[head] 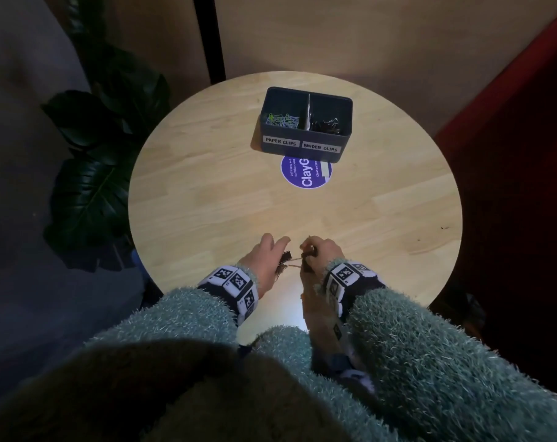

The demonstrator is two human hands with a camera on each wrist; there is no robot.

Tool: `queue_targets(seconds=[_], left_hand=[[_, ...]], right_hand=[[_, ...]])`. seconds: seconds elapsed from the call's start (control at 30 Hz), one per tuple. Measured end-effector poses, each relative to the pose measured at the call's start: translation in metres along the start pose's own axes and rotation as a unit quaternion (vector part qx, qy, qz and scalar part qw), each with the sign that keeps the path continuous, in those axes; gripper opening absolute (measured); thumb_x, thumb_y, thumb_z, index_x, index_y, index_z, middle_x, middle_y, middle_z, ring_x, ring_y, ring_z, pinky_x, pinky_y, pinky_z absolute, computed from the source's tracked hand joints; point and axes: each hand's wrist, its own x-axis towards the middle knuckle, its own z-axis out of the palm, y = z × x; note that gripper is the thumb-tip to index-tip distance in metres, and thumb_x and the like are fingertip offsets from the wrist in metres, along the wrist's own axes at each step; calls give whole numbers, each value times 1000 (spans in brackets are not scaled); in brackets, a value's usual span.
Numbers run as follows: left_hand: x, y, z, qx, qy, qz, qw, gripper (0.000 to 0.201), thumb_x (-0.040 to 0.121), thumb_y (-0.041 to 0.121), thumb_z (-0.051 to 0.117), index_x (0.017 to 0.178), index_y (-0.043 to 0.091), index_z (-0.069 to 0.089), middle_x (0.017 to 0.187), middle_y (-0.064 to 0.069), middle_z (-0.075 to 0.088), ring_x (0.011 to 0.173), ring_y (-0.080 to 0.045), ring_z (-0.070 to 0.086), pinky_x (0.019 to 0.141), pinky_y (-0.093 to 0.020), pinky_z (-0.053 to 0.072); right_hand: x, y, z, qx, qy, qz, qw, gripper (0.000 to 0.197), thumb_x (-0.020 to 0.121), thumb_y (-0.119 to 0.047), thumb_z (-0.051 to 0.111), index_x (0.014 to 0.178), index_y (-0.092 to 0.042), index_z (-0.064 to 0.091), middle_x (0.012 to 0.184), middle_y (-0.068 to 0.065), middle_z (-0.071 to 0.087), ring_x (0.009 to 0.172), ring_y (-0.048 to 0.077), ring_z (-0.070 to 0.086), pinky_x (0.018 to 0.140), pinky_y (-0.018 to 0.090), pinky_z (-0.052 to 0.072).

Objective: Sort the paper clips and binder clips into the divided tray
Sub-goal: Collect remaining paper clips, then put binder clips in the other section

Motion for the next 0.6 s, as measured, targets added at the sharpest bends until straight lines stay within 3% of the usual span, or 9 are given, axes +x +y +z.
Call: queue_targets(seconds=[0.07, 0.17, 0.23, 0.33, 0.43, 0.6], left_hand=[[8, 0, 1, 34, 20, 6, 999, 90, 77, 2, 66, 146, 31, 15, 138, -7, 24, 118, -25, 40, 84, -36, 53], [18, 1, 0, 64, -40, 22, 997, 89, 72, 20, 75, 143, 35, 23, 148, -3, 14, 132, -27, 25, 94, -40, 49], [23, -1, -1, 62, -77, 13, 995, 73, 75, 25, 74, 138, 29, 36, 142, -5, 26, 130, -26, 31, 98, -40, 46], [27, -5, 3, 13, -70, 5, 997, 47, 84, 15, 64, 128, 22, 48, 123, -4, 42, 111, -25, 51, 92, -35, 49], [28, -12, 3, -29, -37, -24, 999, 32, 90, 5, 50, 117, 21, 56, 113, -6, 49, 96, -27, 56, 82, -31, 49], [42, -22, -11, -65, -26, -46, 996, 32, 89, 3, 51, 116, 18, 62, 115, -11, 57, 104, -30, 56, 87, -32, 46]], right_hand=[[0, -1, -1, 6, -6, 8, 1000, 28, 88, -16, 57, 115, -17, 59, 120, 16, 55, 103, 31, 59, 84, 28, 44], [-4, -4, -3, 10, -36, 14, 999, 42, 80, -27, 69, 120, -18, 55, 118, 10, 46, 96, 28, 55, 80, 26, 40], [-8, -7, -4, -8, -57, 10, 998, 49, 75, -25, 74, 120, -18, 54, 117, 9, 39, 95, 26, 52, 83, 30, 44], [-6, -7, -3, -46, -75, -15, 996, 48, 76, -15, 74, 120, -15, 53, 121, 12, 39, 103, 32, 55, 96, 36, 47], [-2, -6, -9, -31, -69, 1, 997, 43, 76, -9, 71, 115, -16, 55, 117, 11, 40, 97, 31, 57, 90, 30, 48], [9, 1, -28, -9, -35, 20, 999, 45, 70, -8, 71, 111, -21, 58, 111, 9, 47, 92, 26, 55, 79, 26, 46]])
